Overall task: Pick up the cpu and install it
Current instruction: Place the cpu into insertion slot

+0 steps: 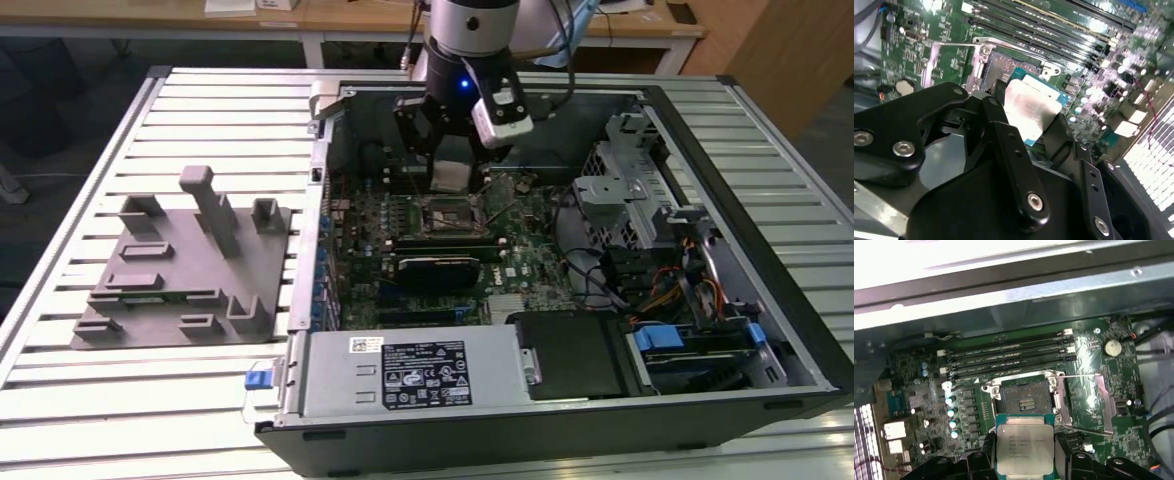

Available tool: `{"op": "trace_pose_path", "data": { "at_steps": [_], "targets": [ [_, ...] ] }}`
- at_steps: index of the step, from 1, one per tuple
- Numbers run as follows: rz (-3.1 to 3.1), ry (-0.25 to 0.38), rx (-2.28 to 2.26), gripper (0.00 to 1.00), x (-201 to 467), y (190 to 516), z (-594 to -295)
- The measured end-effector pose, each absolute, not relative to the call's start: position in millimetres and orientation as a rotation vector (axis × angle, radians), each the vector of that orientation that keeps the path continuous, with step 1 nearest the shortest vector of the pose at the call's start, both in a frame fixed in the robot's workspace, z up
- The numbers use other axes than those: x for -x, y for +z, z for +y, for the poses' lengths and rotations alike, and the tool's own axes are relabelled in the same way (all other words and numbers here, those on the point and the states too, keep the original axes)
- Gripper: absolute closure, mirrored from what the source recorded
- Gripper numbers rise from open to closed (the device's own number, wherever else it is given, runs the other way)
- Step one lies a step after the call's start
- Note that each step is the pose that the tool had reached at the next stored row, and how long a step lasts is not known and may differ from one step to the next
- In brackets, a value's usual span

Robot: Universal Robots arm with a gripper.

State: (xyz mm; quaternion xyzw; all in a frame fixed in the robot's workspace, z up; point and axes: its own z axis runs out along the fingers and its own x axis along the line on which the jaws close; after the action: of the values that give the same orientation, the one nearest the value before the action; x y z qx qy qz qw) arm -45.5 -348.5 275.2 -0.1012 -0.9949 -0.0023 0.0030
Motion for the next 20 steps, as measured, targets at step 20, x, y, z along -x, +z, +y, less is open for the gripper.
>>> {"op": "trace_pose_path", "data": {
  "at_steps": [20],
  "targets": [
    [-3.012, -0.006, 0.877, 0.46, 45.5, 267.9, -348.5]
  ]
}}
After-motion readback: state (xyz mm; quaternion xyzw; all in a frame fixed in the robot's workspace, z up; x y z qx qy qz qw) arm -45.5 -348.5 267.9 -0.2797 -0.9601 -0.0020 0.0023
